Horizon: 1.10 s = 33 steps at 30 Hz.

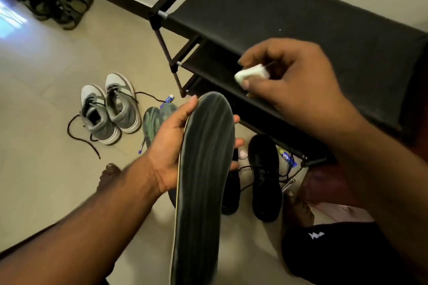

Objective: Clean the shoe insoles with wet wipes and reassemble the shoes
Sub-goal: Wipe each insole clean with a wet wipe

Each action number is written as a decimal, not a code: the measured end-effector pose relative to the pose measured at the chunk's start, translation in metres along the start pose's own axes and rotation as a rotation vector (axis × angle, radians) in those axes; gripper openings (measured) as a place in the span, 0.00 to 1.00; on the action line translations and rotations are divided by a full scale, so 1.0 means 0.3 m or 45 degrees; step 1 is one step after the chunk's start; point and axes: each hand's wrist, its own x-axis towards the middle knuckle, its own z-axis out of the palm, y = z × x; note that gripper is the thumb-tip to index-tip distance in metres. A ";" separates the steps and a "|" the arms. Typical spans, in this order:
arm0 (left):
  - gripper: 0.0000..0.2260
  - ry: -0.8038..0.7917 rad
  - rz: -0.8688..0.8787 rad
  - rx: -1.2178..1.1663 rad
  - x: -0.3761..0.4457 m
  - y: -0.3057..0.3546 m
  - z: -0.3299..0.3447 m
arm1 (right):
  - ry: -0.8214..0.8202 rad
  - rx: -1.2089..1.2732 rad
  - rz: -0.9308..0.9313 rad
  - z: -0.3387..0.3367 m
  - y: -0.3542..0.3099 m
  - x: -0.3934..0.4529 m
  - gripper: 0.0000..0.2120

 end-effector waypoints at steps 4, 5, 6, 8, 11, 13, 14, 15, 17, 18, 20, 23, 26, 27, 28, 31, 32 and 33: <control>0.31 0.019 -0.055 0.021 0.004 -0.033 0.034 | 0.007 -0.231 -0.130 0.022 0.033 -0.011 0.10; 0.32 0.027 -0.061 0.018 0.003 -0.038 0.036 | -0.002 -0.277 -0.190 0.028 0.033 -0.011 0.08; 0.32 0.031 -0.067 0.008 0.000 -0.041 0.037 | -0.019 -0.321 -0.267 0.034 0.029 -0.011 0.08; 0.32 0.028 -0.080 -0.021 -0.005 -0.039 0.043 | -0.073 -0.375 -0.443 0.048 0.025 -0.010 0.07; 0.28 0.012 -0.075 -0.006 -0.012 -0.027 0.064 | -0.172 -0.432 -0.658 0.072 0.015 -0.018 0.07; 0.25 0.013 -0.068 0.007 -0.016 -0.017 0.080 | -0.224 -0.477 -0.739 0.081 0.015 -0.024 0.10; 0.24 0.017 -0.072 0.011 -0.018 -0.012 0.087 | -0.244 -0.498 -0.747 0.080 0.016 -0.025 0.11; 0.24 0.018 -0.080 0.013 -0.020 -0.007 0.095 | -0.257 -0.515 -0.745 0.078 0.019 -0.023 0.12; 0.25 0.036 -0.099 0.027 -0.021 0.001 0.107 | -0.260 -0.557 -0.754 0.068 0.026 -0.018 0.11; 0.26 0.048 -0.109 0.031 -0.019 0.003 0.110 | -0.259 -0.572 -0.760 0.062 0.029 -0.016 0.11; 0.27 0.050 -0.128 0.031 -0.018 0.008 0.118 | -0.239 -0.577 -0.763 0.046 0.029 -0.013 0.11; 0.27 0.038 -0.109 0.031 -0.014 0.014 0.120 | -0.188 -0.620 -0.749 0.026 0.032 -0.008 0.08; 0.29 0.018 -0.098 0.033 -0.004 0.018 0.118 | -0.125 -0.652 -0.731 0.011 0.044 -0.005 0.06; 0.29 0.019 -0.092 0.037 -0.002 0.020 0.119 | -0.113 -0.661 -0.713 0.006 0.047 -0.003 0.06; 0.29 0.024 -0.087 0.045 0.002 0.022 0.119 | -0.103 -0.668 -0.690 0.000 0.051 -0.002 0.07; 0.29 0.044 -0.065 0.078 0.003 0.030 0.121 | -0.102 -0.684 -0.628 -0.011 0.061 0.002 0.07; 0.29 0.050 -0.057 0.084 0.001 0.033 0.125 | -0.110 -0.690 -0.611 -0.012 0.063 0.003 0.07; 0.30 0.061 -0.047 0.084 0.000 0.036 0.127 | -0.118 -0.692 -0.590 -0.013 0.063 0.005 0.07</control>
